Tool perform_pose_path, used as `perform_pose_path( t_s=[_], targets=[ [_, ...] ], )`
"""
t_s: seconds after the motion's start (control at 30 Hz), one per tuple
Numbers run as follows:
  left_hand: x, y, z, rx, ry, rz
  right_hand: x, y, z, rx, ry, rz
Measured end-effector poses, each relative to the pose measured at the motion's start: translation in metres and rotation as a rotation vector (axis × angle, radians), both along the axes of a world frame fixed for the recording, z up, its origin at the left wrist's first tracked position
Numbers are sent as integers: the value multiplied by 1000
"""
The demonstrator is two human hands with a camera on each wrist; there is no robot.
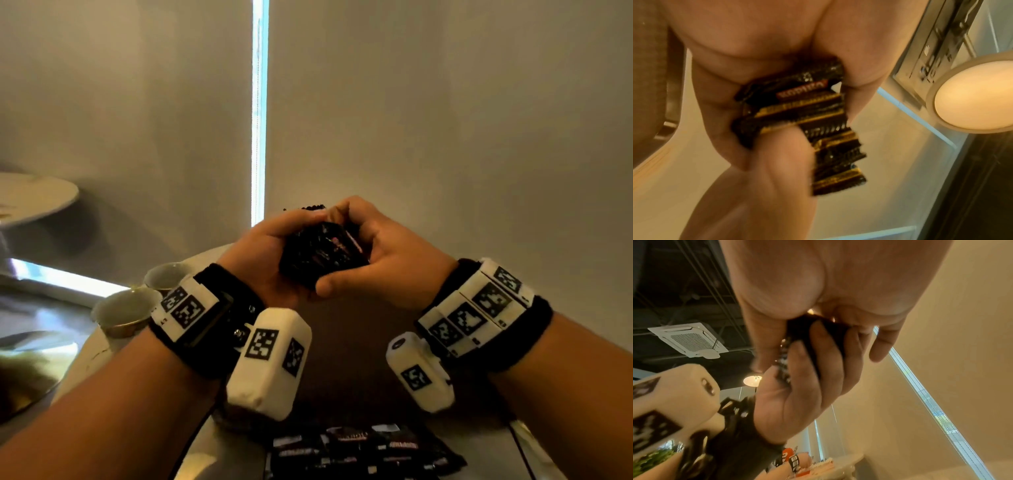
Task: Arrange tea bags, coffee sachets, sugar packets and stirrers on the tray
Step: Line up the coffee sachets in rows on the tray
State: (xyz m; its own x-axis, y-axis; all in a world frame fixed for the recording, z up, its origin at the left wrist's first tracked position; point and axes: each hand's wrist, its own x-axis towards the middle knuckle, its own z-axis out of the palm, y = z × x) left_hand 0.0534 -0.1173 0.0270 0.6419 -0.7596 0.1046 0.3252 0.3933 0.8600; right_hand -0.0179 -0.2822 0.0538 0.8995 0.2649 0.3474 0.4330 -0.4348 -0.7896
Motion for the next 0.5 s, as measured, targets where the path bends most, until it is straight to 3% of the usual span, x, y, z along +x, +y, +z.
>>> perform_pose_path(
  t_s=[0.2, 0.5],
  targets=[
    [28, 8, -29, -73, 84, 161, 70, -1, -8, 134, 186, 99],
    [42, 5, -65, 14, 195, 312, 103, -14, -86, 400, 143, 166]
  ],
)
